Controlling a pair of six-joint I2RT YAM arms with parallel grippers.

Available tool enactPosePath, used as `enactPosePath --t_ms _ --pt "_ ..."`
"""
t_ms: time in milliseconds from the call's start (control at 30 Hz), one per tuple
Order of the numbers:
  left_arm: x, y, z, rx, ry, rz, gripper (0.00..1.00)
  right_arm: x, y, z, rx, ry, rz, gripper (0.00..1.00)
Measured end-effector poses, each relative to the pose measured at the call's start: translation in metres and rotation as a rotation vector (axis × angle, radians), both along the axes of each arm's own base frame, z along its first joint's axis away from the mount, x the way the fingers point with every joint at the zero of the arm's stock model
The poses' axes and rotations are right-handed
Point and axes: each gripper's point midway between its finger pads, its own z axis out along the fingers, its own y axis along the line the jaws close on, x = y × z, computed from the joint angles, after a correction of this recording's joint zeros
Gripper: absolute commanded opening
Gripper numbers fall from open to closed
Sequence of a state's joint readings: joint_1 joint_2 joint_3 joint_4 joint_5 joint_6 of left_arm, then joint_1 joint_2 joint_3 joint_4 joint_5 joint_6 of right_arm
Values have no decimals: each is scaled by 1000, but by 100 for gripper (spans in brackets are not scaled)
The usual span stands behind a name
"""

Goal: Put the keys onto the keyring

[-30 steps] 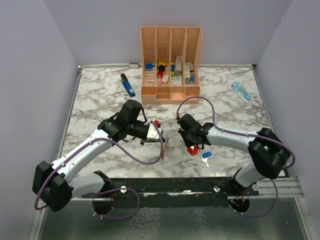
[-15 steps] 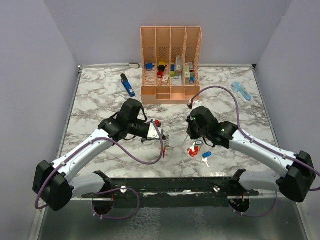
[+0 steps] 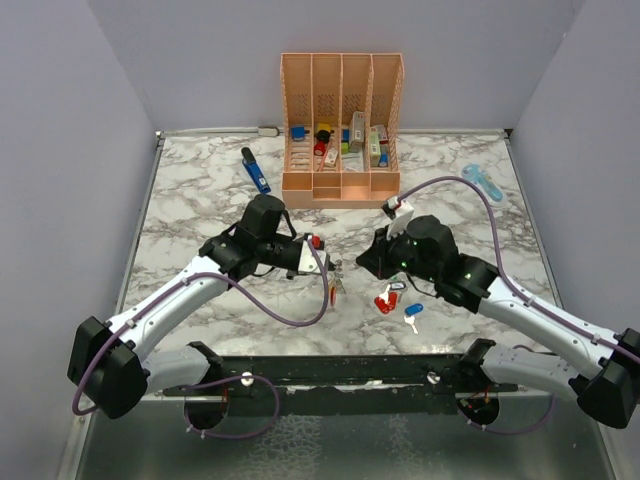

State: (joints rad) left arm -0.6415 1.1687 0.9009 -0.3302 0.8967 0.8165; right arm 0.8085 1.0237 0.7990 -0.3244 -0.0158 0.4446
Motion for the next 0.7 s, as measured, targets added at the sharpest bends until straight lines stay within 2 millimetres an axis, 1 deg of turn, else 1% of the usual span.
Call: enactPosePath --t_ms 100,300,500,700 --pt "1 0 -1 2 -3 -2 0 -6 15 14 69 -19 77 1" --pt "3 0 -4 12 7 12 0 -17 31 26 141 -13 176 1" --pt "5 1 -7 26 59 53 0 -22 36 36 189 -16 206 1" --pt "3 0 -19 55 197 103 0 -24 37 38 200 -7 205 1"
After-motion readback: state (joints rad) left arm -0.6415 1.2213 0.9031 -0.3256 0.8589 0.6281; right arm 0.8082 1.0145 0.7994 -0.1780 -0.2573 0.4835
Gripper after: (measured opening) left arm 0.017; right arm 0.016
